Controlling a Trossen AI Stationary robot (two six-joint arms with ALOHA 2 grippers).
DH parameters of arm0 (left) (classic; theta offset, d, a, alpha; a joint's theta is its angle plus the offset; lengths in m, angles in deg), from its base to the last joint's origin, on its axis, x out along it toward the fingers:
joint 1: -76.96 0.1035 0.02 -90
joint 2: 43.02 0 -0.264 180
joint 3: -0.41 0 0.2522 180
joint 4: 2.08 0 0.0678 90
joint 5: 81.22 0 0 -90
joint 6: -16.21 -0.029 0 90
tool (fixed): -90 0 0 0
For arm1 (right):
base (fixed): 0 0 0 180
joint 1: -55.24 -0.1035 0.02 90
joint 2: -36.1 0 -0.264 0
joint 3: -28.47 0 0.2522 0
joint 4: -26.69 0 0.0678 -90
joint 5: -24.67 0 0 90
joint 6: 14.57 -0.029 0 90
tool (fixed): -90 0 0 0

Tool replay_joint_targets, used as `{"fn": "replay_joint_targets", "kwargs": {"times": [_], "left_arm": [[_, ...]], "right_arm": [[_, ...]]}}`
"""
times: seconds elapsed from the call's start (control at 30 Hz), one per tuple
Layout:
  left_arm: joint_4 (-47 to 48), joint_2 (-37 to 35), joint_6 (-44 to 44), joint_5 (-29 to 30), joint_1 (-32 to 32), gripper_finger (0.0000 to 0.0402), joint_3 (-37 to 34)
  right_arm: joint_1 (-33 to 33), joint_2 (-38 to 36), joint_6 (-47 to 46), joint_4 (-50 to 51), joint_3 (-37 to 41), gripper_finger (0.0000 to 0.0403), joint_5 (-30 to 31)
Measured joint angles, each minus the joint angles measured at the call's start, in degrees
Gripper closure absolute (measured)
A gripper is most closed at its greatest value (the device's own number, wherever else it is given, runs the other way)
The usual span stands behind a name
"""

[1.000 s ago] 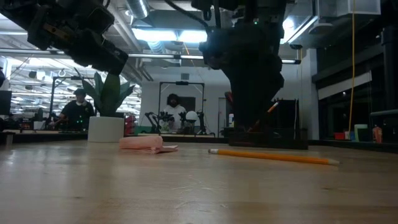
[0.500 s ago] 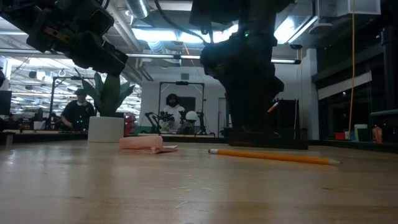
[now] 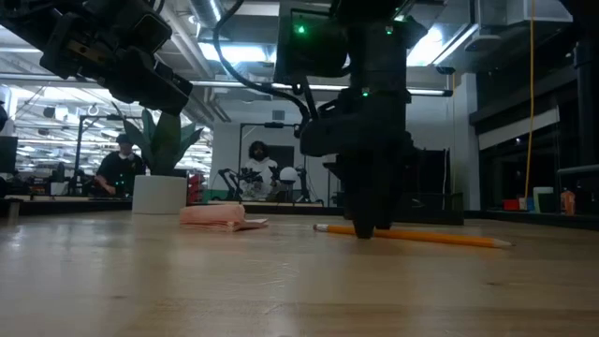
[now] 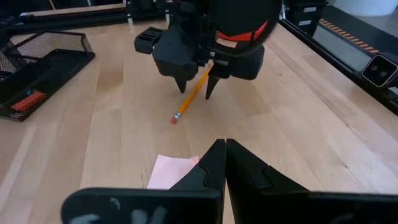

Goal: Pick and place office supplies into organizer
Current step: Put the pencil into the black desk organizer

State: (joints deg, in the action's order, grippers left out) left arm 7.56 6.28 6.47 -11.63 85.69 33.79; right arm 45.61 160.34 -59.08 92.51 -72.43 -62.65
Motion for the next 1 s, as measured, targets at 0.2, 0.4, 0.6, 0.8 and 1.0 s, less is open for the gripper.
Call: {"fn": "replay_joint_targets", "kwargs": {"times": [0.2,0.4,0.6,0.8,1.0], "left_arm": [[0.00,0.00,0.00,0.00,0.00,0.0396,0.00],[0.00,0.00,0.00,0.00,-0.01,0.0396,0.00],[0.00,0.00,0.00,0.00,-0.02,0.0396,0.00],[0.01,0.00,0.04,0.00,-0.01,0.0396,0.00],[0.02,0.00,0.09,0.00,0.00,0.0396,0.00]], "right_arm": [[-0.61,0.75,-0.20,-0.27,-0.04,0.0178,0.38],[-0.61,0.75,-0.01,-0.74,0.09,0.0178,0.13],[-0.67,0.75,0.11,-1.28,0.20,0.0178,0.61],[-0.85,0.75,-0.70,-0.93,0.22,0.0178,2.54],[-1.29,0.75,-1.75,-0.76,0.22,0.0178,3.78]]}}
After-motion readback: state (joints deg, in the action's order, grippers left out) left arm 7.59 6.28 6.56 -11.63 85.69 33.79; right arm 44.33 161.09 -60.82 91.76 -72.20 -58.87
